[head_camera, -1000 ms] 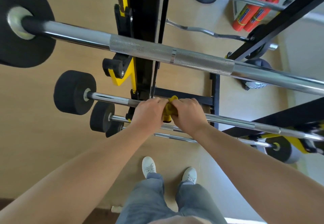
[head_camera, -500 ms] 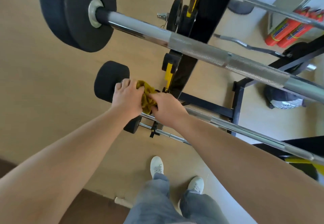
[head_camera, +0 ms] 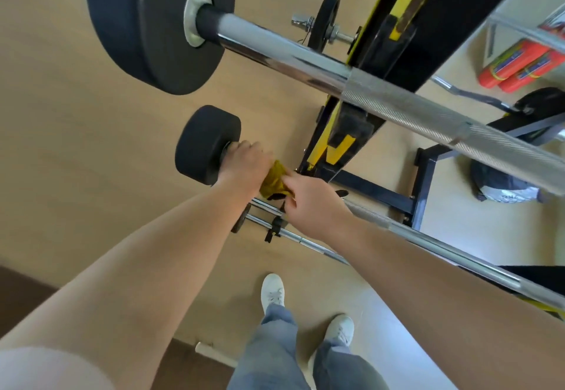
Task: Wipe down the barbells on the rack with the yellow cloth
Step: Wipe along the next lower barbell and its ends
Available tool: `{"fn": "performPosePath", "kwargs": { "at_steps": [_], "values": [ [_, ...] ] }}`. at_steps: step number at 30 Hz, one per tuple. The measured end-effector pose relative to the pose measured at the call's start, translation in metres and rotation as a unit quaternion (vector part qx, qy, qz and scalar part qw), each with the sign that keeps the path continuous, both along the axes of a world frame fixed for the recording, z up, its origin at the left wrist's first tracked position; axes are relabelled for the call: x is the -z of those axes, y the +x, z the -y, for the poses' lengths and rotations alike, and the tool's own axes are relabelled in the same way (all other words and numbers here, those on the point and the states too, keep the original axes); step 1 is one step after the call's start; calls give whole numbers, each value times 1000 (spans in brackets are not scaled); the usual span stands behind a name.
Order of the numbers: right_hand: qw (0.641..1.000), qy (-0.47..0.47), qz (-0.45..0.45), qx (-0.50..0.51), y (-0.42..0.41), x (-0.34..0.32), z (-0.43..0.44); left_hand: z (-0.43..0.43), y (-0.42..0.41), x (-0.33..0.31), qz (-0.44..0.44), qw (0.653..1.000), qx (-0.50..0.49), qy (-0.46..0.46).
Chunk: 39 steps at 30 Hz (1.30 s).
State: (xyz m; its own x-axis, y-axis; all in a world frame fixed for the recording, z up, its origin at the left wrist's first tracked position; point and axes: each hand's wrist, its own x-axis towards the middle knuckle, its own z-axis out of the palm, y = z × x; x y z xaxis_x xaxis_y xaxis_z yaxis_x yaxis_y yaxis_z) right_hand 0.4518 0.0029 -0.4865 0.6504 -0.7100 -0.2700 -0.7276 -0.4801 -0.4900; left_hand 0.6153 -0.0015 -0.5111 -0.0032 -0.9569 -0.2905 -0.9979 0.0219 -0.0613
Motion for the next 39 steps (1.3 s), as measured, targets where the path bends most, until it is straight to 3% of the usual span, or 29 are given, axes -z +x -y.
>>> {"fn": "performPosePath", "kwargs": {
  "at_steps": [3,6,10,12,20,27,32,39],
  "values": [
    [1000,-15,-22,-7,-3,1,-3,-2,1,-4,10,1000,-12,-1],
    [999,-23,-34,21,-3,-1,-7,-2,-5,-10,-34,999,-18,10],
    [998,-9,-22,64,-21,-11,-12,-19,-16,-15,-218,975,18,-30],
    [997,6,-13,80,-33,-16,-15,-29,-27,-24,-252,967,14,-47],
    [975,100,101,173,-78,-39,-38,-50,-73,-59,-263,962,-56,-48],
    [968,89,120,203,-144,-44,-70,-91,-146,-81,-286,951,-37,-108],
    [963,96,134,213,-203,-43,-98,-120,-217,-84,-270,958,-36,-89],
    [928,96,205,296,-288,-43,-132,-161,-290,-65,-367,926,-83,-15]
  ]
}}
